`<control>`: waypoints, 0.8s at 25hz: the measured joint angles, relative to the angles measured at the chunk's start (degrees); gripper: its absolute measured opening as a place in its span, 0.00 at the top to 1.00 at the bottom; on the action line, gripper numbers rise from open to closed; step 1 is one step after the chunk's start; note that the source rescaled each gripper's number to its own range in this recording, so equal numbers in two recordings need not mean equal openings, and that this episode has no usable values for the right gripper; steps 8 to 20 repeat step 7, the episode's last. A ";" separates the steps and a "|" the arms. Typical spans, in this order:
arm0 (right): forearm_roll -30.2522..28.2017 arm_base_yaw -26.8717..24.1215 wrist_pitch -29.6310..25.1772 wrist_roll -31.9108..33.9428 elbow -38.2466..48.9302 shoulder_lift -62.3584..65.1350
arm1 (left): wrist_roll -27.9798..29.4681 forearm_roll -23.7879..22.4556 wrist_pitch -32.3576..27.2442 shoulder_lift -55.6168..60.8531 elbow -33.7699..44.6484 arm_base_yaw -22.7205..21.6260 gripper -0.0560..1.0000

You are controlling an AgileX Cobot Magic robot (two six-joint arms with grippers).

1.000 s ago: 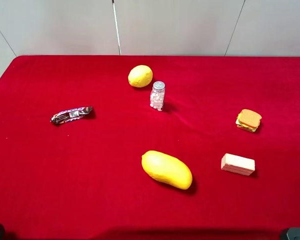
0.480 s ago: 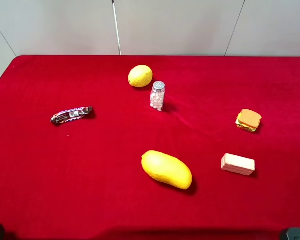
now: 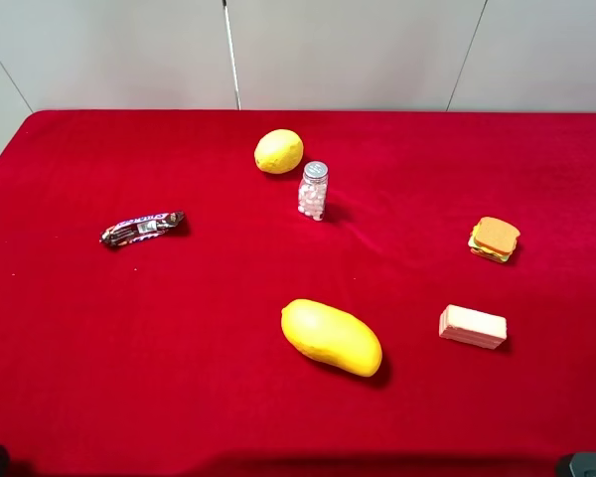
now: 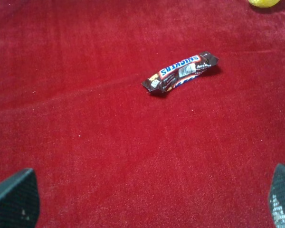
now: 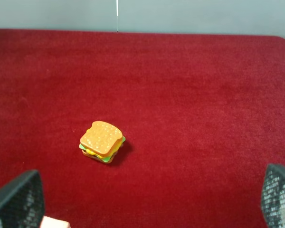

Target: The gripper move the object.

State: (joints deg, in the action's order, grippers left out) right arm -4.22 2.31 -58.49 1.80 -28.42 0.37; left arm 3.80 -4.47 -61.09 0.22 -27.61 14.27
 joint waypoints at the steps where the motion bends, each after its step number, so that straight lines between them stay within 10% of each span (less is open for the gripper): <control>1: 0.00 0.00 0.00 0.00 0.00 0.00 | 0.00 0.00 0.00 0.00 0.00 0.00 0.06; 20: 0.00 0.00 0.06 0.00 0.00 0.00 | 0.00 0.00 0.00 0.00 0.00 0.00 0.06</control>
